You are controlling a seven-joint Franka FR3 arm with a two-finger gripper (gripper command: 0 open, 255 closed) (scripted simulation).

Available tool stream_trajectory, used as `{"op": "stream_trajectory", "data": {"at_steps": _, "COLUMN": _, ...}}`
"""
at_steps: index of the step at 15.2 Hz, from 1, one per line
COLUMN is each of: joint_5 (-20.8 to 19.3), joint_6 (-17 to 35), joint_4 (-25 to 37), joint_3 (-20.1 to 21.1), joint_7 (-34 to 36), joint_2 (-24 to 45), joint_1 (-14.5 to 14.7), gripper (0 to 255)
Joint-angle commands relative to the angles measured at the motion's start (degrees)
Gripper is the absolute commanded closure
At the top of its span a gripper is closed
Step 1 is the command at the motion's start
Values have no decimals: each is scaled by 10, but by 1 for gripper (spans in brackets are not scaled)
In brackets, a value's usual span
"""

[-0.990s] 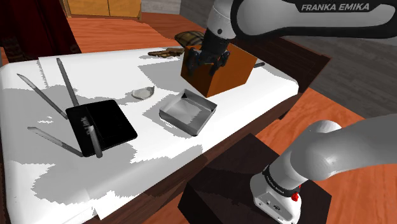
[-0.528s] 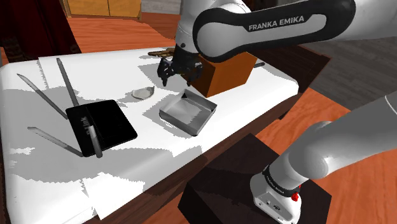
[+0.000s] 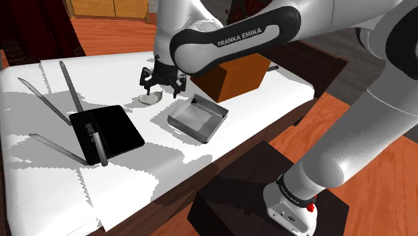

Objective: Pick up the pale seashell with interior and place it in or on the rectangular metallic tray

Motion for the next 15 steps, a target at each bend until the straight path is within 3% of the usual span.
{"op": "stream_trajectory", "data": {"at_steps": 1, "joint_5": -41, "joint_6": 5, "joint_4": 38, "joint_3": 3, "joint_7": 61, "joint_2": 56, "joint_1": 9, "gripper": 0}}
{"op": "stream_trajectory", "data": {"at_steps": 3, "joint_5": -69, "joint_6": 6, "joint_4": 72, "joint_3": -4, "joint_7": 101, "joint_2": 99, "joint_1": 23, "gripper": 0}}
{"op": "stream_trajectory", "data": {"at_steps": 10, "joint_5": -102, "joint_6": 44, "joint_4": 65, "joint_3": -18, "joint_7": 122, "joint_2": 138, "joint_1": 33, "gripper": 0}}
{"op": "stream_trajectory", "data": {"at_steps": 15, "joint_5": -104, "joint_6": 47, "joint_4": 65, "joint_3": -19, "joint_7": 124, "joint_2": 141, "joint_1": 34, "gripper": 0}}
